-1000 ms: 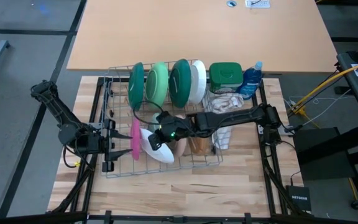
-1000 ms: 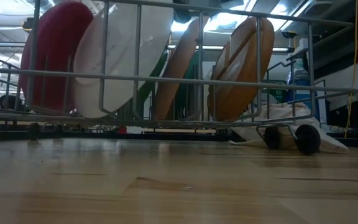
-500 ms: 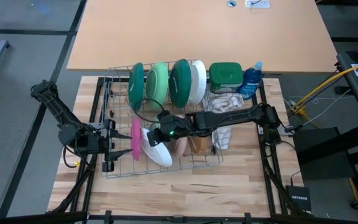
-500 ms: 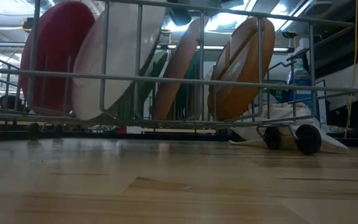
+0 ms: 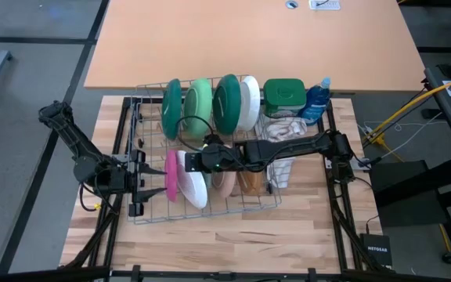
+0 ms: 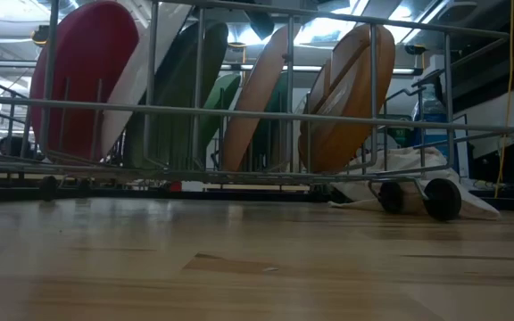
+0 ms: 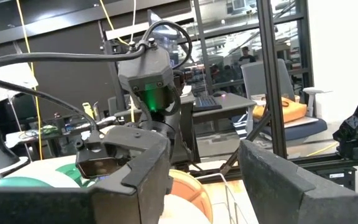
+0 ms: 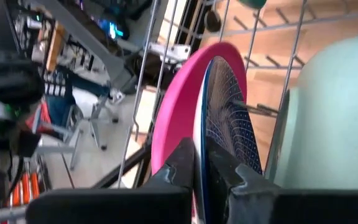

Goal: Sort dishes
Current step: Put the blue plate in the dish rack

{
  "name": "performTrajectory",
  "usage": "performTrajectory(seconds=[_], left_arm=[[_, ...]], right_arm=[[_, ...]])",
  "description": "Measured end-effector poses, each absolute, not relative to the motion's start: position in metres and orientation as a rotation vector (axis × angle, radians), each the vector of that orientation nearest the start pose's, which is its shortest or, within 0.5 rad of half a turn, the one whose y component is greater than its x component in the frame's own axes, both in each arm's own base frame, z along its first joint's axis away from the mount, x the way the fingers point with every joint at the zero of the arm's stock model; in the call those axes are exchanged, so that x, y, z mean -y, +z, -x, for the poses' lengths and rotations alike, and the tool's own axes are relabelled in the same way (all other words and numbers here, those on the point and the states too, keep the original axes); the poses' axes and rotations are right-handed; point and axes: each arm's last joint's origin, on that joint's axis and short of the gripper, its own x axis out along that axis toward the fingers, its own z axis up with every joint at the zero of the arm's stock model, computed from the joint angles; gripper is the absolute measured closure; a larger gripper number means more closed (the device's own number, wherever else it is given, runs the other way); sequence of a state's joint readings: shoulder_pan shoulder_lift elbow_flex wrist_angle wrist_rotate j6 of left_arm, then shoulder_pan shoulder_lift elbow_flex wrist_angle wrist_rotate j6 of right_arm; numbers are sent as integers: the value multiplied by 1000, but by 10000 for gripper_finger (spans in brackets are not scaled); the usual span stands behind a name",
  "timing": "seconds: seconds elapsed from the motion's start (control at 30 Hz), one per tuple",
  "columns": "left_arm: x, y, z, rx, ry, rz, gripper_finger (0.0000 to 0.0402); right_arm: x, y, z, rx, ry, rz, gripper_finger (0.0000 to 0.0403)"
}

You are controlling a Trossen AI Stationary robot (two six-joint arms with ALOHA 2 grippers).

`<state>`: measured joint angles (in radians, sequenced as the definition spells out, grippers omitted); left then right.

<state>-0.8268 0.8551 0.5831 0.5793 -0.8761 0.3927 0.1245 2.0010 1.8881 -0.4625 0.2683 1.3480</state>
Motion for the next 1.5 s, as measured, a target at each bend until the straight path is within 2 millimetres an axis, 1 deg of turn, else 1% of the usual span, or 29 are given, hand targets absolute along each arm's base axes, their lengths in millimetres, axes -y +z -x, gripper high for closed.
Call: performTrajectory(seconds=[0.33, 0.6, 0.73, 0.87, 0.9, 1.0, 1.17, 1.5], left_arm=[[118, 321, -139, 189, 87, -159, 218], [118, 321, -139, 189, 87, -153, 218], [118, 321, -139, 190, 85, -139, 218], [118, 321, -139, 189, 84, -135, 218], [118, 321, -139, 189, 84, -135, 218], [118, 321, -139, 189, 84, -135, 218], [119, 320, -139, 183, 82, -138, 218], [119, 319, -139, 178, 81, -144, 218]], right_arm=[[-45, 326, -458, -244, -603, -1167, 389], [-41, 328, -460, -167, -641, -1156, 389], [-41, 317, -466, -193, -644, -1150, 386], [-43, 301, -473, -263, -622, -1144, 376], [-43, 300, -474, -267, -618, -1143, 375], [-43, 300, -474, -274, -620, -1139, 372], [-43, 301, -475, -289, -589, -1060, 370], [-43, 301, -475, -301, -570, -1038, 368]])
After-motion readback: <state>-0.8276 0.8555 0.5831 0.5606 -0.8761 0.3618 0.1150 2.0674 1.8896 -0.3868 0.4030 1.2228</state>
